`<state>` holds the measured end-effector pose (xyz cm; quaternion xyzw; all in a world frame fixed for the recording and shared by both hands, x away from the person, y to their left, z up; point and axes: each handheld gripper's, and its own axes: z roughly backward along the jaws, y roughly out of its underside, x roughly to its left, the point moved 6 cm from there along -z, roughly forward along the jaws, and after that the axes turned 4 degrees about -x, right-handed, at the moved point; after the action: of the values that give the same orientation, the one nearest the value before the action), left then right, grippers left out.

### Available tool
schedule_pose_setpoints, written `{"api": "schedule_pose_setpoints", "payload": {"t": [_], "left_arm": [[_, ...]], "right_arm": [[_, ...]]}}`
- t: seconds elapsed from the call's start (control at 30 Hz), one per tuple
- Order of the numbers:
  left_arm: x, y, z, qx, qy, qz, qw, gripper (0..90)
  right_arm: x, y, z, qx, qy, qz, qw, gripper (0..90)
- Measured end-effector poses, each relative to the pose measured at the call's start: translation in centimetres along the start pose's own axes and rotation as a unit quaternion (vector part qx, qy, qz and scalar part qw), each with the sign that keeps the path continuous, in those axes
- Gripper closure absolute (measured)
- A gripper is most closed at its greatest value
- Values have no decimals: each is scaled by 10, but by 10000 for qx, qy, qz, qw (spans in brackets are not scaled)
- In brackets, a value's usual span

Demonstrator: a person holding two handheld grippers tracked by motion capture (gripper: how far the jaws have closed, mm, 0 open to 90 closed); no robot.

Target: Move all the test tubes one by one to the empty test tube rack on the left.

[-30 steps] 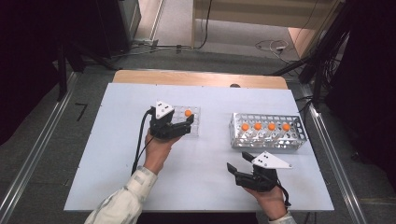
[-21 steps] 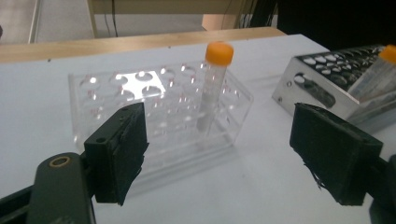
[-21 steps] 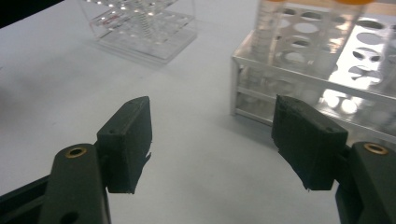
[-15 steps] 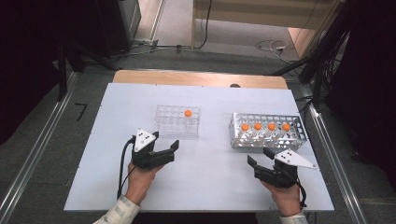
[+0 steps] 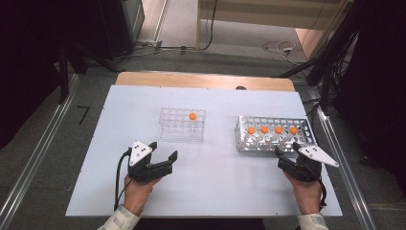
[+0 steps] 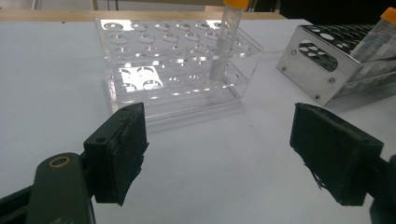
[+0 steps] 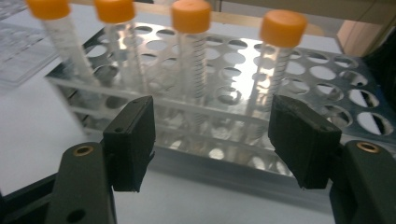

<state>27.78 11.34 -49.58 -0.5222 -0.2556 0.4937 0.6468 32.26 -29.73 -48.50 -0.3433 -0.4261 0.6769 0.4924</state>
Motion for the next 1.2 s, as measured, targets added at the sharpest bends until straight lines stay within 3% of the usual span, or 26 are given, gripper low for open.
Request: {"api": "schedule_pose_setpoints", "payload": {"t": [0.2,0.53,1.2], "left_arm": [[-1,1,7,-6,143,158,9998,185],[1,4,11,-3,122,104,9999,186],[-1,7,7,83,159,83,9998,186]], "right_arm": [[-13,-5,-9,-56,213,-69,9997,341],[-25,-10,-24,-65,362,-152,9992,493],[-26,-10,-35,-60,319,-129,9994,699]]}}
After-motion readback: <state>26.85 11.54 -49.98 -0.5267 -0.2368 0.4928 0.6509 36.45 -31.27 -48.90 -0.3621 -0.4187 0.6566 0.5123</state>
